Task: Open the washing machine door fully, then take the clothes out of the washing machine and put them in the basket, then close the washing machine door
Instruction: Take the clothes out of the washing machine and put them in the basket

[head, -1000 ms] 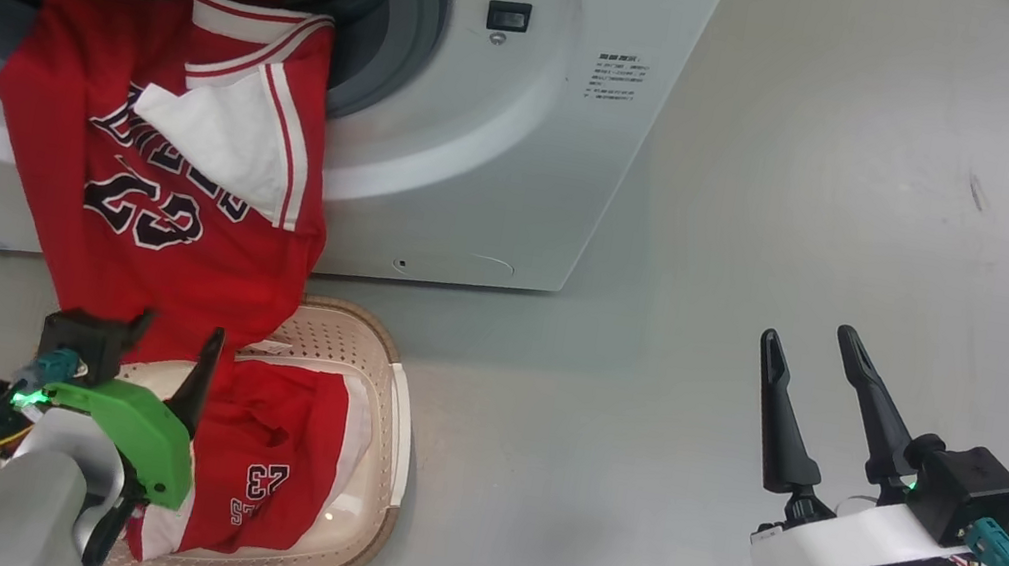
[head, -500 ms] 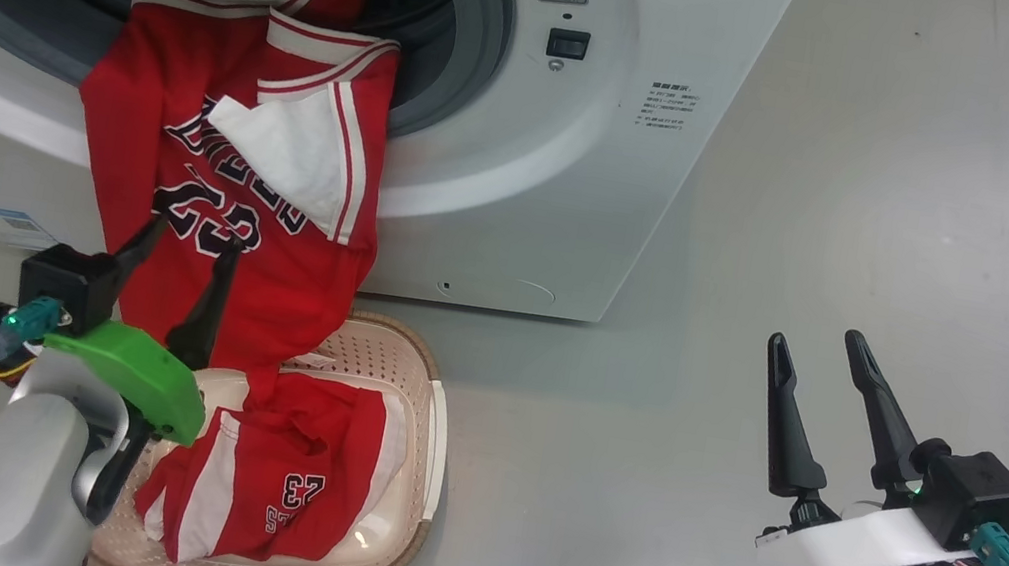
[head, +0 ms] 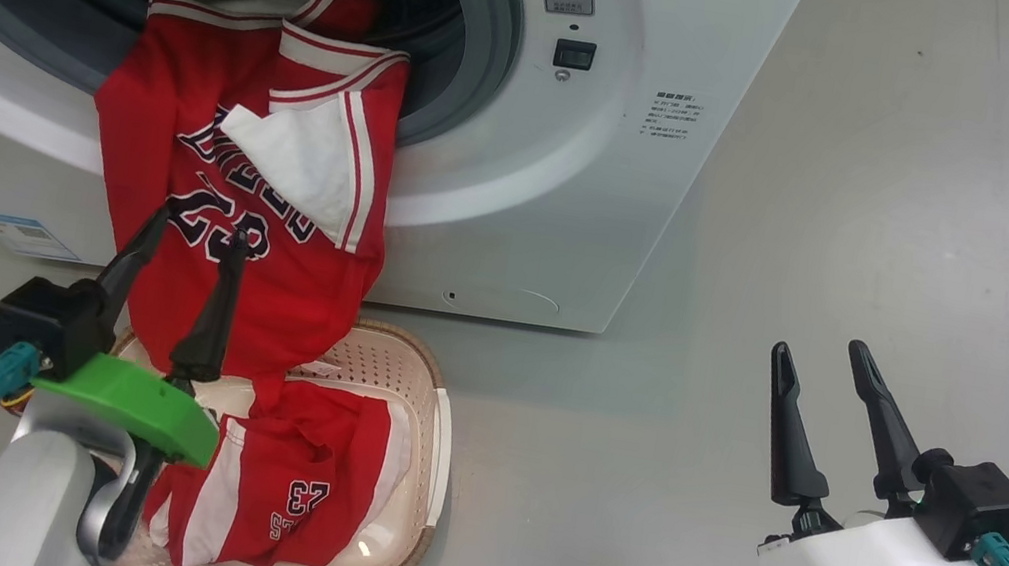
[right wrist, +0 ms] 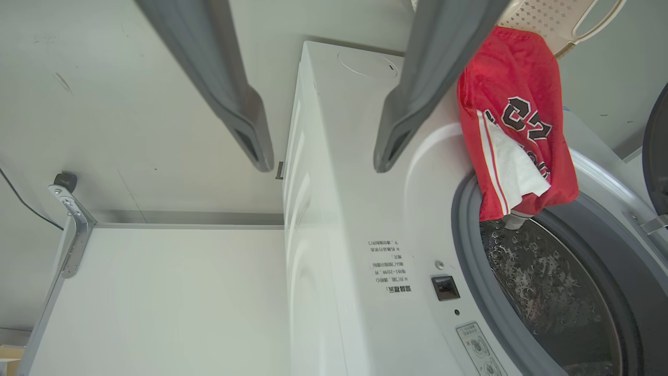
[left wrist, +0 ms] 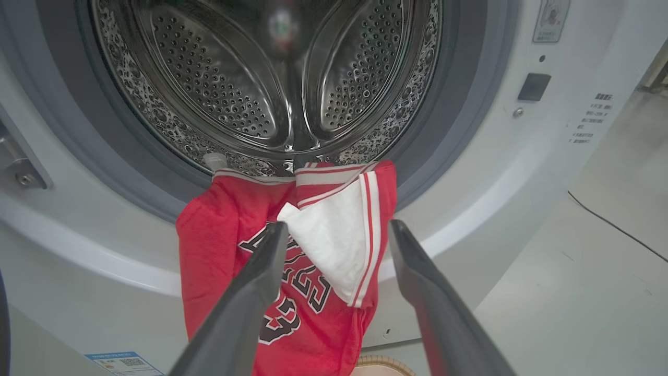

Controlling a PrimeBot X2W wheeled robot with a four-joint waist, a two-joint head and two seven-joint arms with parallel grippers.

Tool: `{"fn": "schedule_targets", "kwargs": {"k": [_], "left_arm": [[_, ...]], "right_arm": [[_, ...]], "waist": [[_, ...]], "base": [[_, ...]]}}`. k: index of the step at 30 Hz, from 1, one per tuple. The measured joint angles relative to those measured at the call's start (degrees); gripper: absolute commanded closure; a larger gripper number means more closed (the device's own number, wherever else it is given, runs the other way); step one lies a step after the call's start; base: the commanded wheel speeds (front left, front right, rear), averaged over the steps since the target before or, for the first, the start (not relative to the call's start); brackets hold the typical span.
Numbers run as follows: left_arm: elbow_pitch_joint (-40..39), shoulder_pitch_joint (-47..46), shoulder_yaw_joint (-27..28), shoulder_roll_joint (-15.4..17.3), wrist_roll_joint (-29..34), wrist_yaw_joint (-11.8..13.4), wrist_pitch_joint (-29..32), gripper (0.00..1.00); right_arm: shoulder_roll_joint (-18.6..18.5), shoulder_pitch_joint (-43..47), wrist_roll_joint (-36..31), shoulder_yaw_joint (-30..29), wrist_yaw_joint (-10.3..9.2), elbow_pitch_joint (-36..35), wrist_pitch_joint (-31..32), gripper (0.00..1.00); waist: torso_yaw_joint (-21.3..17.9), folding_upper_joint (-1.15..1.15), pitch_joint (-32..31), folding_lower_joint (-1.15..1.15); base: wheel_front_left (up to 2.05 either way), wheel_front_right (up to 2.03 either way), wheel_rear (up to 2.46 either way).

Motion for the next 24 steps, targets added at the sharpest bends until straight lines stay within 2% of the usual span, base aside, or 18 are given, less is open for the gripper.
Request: {"fn": "schedule_targets", "kwargs": {"k": [11, 24], "left_arm": [[-6.9, 6.3, 3.9, -1.8, 1.6, 2.4, 0.0, 0.00], [-9.9, 10.7, 4.1, -3.0, 3.1, 2.4, 0.0, 0.00]], "right_arm": [[0.0, 0.3, 0.0, 0.0, 0.02, -0.3, 0.0, 0.00], [0.0, 0.9, 0.0, 0.4, 0.47, -0.2, 0.0, 0.00]], "waist": [[-0.3, 0.00, -0.3, 0.00], [-0.7, 0.00, -0.4, 0.00]], "base": [[0.00, 0.00, 0.00], [0.00, 0.00, 0.00]]}}
